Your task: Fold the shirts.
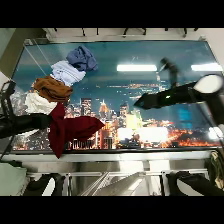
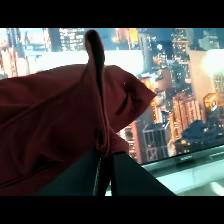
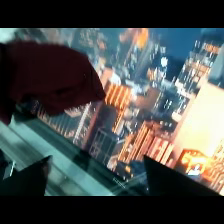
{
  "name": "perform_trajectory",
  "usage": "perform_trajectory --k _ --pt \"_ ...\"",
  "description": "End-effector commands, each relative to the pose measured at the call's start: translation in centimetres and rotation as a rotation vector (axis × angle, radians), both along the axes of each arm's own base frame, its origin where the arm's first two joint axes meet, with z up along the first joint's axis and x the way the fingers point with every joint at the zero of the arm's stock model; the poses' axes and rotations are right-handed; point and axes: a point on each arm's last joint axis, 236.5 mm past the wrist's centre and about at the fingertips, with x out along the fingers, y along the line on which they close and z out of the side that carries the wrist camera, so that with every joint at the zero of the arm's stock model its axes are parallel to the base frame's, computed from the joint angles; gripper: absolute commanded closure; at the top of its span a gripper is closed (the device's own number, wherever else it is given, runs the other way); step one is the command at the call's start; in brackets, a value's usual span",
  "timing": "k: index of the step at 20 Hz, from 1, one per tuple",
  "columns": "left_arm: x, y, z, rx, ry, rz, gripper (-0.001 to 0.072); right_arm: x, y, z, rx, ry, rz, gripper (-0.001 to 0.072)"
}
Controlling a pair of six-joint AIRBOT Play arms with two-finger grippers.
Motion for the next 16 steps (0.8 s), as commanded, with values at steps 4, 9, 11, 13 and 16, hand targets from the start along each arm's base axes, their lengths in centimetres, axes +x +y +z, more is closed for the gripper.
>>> perform_trajectory --k 4,9,11,13,16 --pt "0.7 4.2 0.2 0.191 -0.026 0.068 0.0684 -1.9 9.0 -13.2 -0.055 0.241 0.034 0.0062" --pt "-0.5 6.4 1.4 0.298 0.000 0.079 0.0684 -0.4 15.5 -17.0 0.197 0.393 -0.059 0.0065" --pt "-1.1 6.7 1.0 0.311 0.029 0.075 0.0684 0.0 16.3 -18.6 0.211 0.431 -0.105 0.0065" --pt "-1.1 6.7 1.1 0.311 0.026 0.076 0.0684 0.3 16.8 -19.2 0.201 0.420 -0.140 0.0065" --pt "-0.5 6.8 1.4 0.312 0.000 0.084 0.0684 0.8 17.7 -19.4 0.190 0.385 -0.171 0.0066"
